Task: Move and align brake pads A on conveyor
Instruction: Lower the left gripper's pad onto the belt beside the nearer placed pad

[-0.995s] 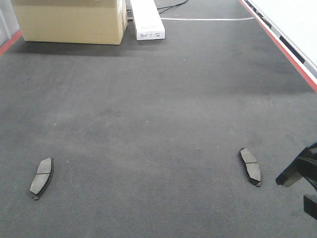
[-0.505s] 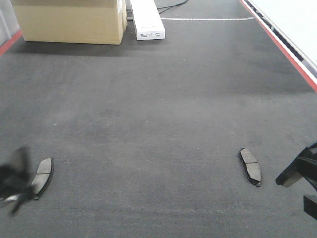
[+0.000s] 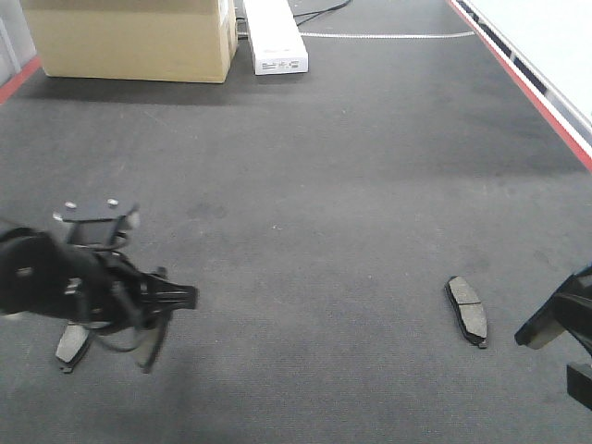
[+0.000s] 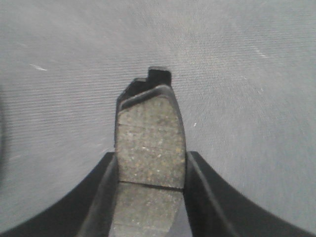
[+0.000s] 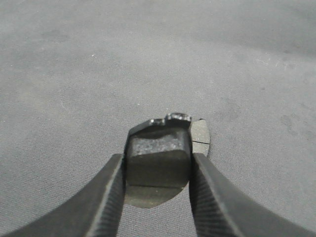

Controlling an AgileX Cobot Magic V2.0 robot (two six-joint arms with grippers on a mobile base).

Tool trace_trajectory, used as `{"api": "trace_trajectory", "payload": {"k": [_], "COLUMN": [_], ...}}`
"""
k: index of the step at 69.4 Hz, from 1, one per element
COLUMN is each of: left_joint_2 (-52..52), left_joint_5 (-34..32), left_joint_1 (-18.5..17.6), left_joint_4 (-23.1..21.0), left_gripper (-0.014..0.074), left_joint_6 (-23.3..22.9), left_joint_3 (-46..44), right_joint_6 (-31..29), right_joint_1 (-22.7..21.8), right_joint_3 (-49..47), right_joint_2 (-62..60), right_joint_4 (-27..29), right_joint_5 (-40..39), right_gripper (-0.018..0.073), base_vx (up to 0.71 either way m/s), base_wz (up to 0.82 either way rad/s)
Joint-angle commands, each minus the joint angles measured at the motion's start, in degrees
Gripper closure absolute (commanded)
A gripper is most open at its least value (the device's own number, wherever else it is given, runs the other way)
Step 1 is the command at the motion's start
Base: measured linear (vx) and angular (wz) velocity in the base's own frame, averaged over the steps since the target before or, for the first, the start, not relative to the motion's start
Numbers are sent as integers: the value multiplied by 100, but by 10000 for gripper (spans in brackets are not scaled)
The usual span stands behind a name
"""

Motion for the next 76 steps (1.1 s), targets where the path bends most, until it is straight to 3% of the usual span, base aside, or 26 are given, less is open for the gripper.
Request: {"api": "trace_trajectory", "payload": {"k": [1, 36, 58, 63, 76], "left_joint_2": [201, 1503, 90, -354, -1597], "left_joint_5": [-459, -463, -113, -158, -162], "left_joint_1": [-16, -16, -76, -137, -142], "left_joint_4": [-222, -354, 48, 264, 264], "left_gripper": [524, 127, 134, 137, 136], "left_joint_6": [-48, 21, 24, 10, 17], "left_joint_3": [-327, -951, -859, -656, 92], "right_joint_6": [-21, -21, -21, -21, -21], "right_joint_1": [-5, -5, -5, -5, -5], "right_joint_3": [-163, -163, -163, -163, -163], "right_joint_2": [-3, -3, -3, -3, -3], "right_joint_4": [-66, -66, -66, -66, -66], "right_joint_5": [-523, -523, -509, -503, -503], "right_gripper": [564, 564, 564, 564, 564], "base_vx": [0, 0, 0, 0, 0], "base_wz": [0, 0, 0, 0, 0]}}
